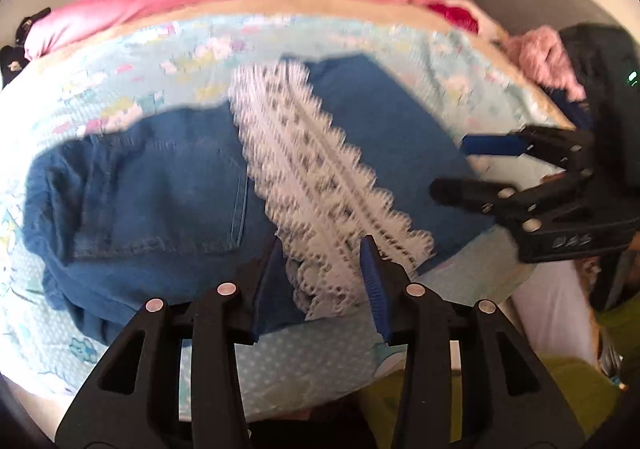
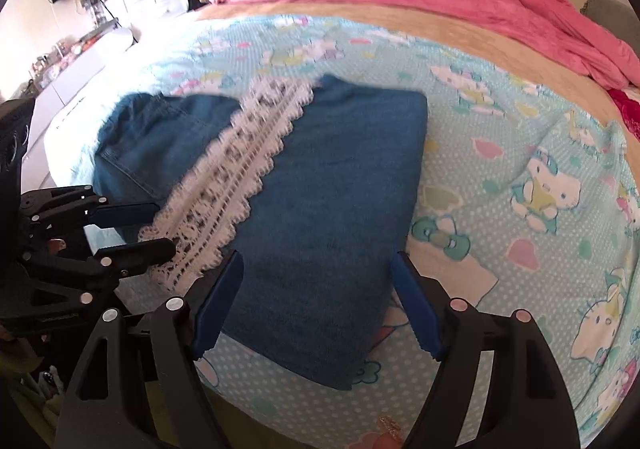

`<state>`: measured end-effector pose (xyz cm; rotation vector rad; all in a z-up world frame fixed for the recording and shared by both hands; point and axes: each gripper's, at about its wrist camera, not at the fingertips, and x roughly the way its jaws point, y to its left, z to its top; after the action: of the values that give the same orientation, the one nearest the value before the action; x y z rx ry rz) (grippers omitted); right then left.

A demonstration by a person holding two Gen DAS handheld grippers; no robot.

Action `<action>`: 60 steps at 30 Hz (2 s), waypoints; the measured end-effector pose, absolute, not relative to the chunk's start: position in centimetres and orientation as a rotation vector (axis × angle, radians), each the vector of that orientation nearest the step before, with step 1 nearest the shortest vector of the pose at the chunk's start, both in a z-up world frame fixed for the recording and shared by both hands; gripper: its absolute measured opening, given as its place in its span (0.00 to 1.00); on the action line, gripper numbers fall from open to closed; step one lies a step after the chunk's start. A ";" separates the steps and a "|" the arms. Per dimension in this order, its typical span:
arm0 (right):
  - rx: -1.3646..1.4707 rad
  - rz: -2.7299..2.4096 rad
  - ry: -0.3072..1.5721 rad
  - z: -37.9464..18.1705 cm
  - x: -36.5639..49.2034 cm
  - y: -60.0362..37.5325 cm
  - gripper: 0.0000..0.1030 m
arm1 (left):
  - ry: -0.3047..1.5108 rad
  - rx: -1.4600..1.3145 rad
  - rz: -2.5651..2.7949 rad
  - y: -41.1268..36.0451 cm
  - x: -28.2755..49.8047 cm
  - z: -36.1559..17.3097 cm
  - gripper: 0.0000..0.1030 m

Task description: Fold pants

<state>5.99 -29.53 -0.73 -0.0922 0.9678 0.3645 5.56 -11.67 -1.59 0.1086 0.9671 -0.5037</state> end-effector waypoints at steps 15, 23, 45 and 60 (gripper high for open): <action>-0.078 0.335 0.953 -0.4 5.4 -29.8 0.78 | 0.932 0.030 -0.499 -9.6 5.0 -0.3 0.61; -0.084 0.306 0.895 1.9 5.8 -29.3 0.91 | 0.840 0.022 -0.421 -7.3 4.5 2.5 0.86; -0.158 0.466 0.844 4.5 8.9 -19.5 0.93 | 0.828 -0.099 -0.134 4.1 5.3 2.2 0.91; -0.256 0.737 0.938 3.4 16.8 -6.8 0.93 | 0.958 -0.322 -0.233 6.6 7.1 -2.2 0.42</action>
<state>16.84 -6.84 3.40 -0.2562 0.9380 0.7367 7.13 6.57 -2.18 -0.3223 0.9577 -0.2331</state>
